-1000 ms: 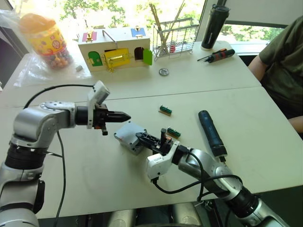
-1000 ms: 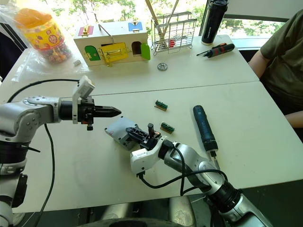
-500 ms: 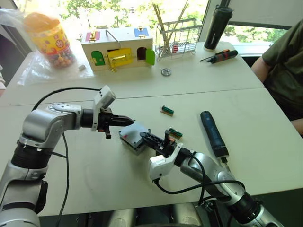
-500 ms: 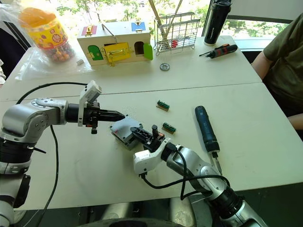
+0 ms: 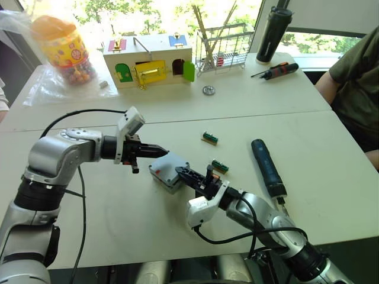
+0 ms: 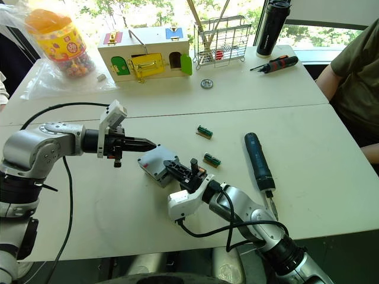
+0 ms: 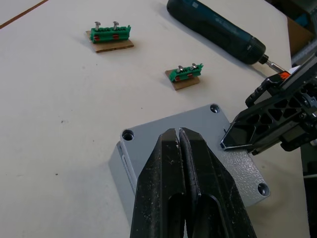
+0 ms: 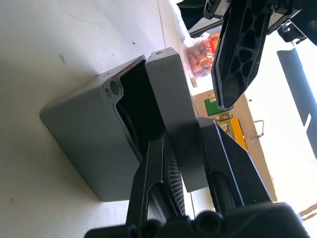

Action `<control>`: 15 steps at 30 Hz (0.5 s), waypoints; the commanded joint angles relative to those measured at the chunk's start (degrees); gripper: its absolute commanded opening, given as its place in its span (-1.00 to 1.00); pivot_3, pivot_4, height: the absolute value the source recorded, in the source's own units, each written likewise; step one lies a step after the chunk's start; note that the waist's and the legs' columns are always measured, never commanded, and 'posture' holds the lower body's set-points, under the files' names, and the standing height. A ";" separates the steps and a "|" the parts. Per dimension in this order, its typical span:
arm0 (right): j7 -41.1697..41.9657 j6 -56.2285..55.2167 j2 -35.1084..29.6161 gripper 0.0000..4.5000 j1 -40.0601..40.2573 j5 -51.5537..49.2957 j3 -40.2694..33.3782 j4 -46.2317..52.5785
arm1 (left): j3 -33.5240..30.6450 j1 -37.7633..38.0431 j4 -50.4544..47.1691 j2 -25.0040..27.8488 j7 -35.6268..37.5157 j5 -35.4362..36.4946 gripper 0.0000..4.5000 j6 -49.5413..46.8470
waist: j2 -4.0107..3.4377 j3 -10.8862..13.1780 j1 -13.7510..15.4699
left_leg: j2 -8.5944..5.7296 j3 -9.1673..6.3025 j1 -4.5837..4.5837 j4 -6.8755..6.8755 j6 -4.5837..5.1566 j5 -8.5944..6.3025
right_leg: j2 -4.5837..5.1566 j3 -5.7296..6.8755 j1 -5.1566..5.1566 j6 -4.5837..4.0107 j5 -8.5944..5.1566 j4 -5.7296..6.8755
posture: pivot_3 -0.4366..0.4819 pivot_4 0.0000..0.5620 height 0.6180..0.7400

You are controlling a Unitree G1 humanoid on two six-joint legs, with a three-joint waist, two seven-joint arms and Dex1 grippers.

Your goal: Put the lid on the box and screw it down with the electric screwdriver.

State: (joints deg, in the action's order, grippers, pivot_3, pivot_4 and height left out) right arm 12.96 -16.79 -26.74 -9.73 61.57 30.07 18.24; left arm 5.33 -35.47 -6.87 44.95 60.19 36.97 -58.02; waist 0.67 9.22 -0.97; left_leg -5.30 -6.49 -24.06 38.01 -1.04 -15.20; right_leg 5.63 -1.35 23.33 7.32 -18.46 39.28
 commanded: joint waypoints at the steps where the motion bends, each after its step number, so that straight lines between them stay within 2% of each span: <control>1: -0.89 -1.37 -0.24 -0.94 0.17 1.21 0.87 -0.81 | -0.39 -0.98 -0.80 0.18 0.61 -0.08 -0.98 0.75 | 0.00 0.00 0.00 | 0.00 0.00 0.00 0.00 0.00 0.00 | 0.00 0.00 0.00 0.00 0.00 0.00 | -0.05 -0.47 1.00; 15: -2.62 -1.60 0.58 -0.94 -0.11 2.95 1.72 -4.51 | 0.57 -1.01 -0.86 -0.20 0.85 -0.76 -0.98 1.20 | 0.00 -0.02 0.05 | 0.00 0.00 0.06 0.00 -0.01 0.01 | -0.01 0.00 -0.08 0.00 0.00 0.00 | -0.05 -0.47 1.00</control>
State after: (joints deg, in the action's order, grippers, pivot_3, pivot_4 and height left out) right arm 9.78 -17.91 -25.48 -11.08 64.06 30.93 14.40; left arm 5.97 -35.62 -6.88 44.34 60.30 36.62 -57.95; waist 0.68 9.20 -0.92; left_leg -5.29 -6.50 -23.99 38.01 -1.05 -15.20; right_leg 5.62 -1.35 23.24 7.32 -18.46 39.28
